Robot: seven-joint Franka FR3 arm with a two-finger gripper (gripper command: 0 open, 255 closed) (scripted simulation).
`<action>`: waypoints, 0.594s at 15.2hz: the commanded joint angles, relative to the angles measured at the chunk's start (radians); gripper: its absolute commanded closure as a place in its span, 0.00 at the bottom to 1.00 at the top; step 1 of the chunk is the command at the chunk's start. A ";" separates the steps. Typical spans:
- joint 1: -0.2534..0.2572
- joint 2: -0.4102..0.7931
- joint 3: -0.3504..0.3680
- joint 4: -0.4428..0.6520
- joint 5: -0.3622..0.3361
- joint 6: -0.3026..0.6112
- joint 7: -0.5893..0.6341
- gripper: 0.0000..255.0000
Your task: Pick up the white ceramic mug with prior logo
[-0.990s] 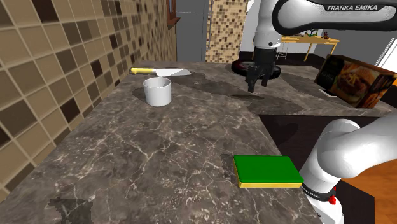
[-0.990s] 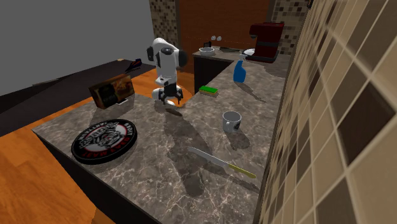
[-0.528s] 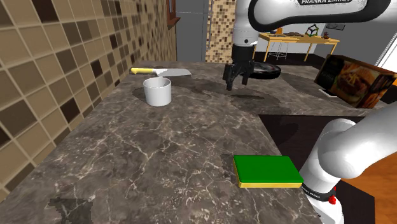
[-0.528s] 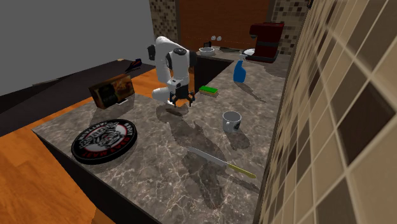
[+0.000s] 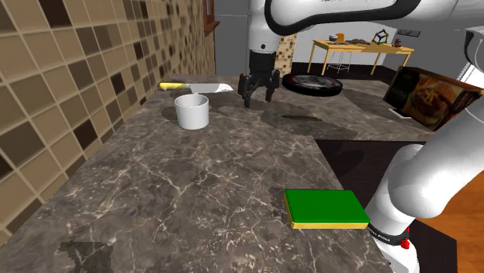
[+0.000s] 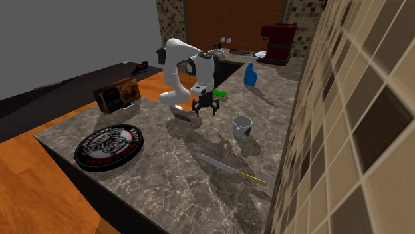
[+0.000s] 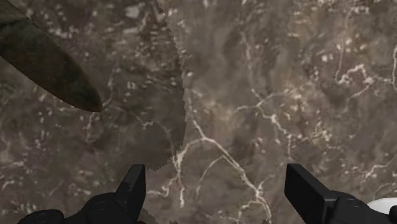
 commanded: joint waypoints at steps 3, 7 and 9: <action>0.016 0.143 0.041 0.159 -0.012 0.001 0.071 0.00; 0.038 0.288 0.074 0.336 -0.040 -0.017 0.139 0.00; 0.054 0.367 0.088 0.439 -0.059 -0.035 0.172 0.00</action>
